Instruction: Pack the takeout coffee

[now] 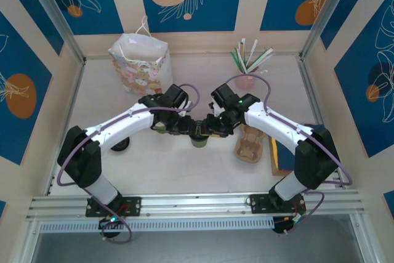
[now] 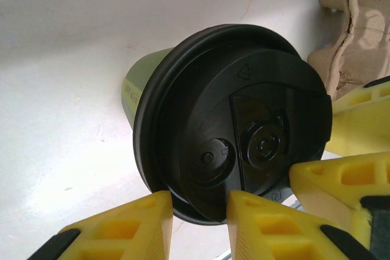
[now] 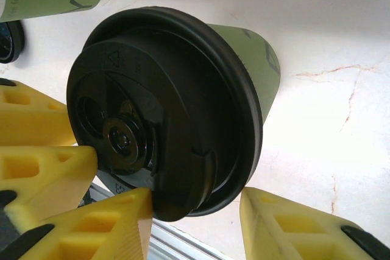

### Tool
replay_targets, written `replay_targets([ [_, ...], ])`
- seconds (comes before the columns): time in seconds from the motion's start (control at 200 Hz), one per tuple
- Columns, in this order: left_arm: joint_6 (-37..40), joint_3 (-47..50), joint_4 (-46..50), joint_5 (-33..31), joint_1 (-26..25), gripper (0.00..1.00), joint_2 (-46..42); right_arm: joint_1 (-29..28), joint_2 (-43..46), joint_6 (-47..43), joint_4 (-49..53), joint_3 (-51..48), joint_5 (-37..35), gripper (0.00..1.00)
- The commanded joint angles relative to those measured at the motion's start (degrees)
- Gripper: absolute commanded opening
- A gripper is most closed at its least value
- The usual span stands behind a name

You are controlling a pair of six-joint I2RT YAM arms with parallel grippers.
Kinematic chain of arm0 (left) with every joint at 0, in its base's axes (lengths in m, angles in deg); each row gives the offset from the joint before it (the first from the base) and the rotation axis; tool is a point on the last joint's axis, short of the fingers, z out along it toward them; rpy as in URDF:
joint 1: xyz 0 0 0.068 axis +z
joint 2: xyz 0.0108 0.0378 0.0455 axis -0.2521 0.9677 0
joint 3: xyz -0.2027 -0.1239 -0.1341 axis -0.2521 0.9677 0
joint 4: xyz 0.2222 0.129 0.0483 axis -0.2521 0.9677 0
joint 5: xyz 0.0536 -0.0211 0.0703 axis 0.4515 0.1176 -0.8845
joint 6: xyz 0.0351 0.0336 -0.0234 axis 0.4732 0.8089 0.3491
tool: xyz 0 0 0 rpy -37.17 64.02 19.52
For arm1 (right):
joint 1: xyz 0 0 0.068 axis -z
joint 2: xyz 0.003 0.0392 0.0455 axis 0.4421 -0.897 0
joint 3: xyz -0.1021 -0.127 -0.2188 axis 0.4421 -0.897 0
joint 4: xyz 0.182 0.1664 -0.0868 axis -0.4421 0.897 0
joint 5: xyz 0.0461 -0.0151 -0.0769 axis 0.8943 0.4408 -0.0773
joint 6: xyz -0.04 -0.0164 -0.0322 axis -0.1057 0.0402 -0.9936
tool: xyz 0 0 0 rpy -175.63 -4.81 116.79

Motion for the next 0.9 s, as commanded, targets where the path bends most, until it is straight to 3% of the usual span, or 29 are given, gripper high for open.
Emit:
replay_targets([
  [0.0,1.0,1.5,0.3,-0.9,-0.9,0.28,1.4,0.1,-0.9,0.3,0.2,-1.2,0.8,0.4],
  [0.61,2.5,6.6,0.7,-2.7,-1.5,0.26,3.2,0.1,-3.5,0.2,-2.2,-7.3,0.3,0.36],
  [0.895,3.3,0.7,3.7,-3.3,-1.5,0.26,2.8,0.8,-2.3,-0.9,0.0,-2.6,0.0,0.37],
])
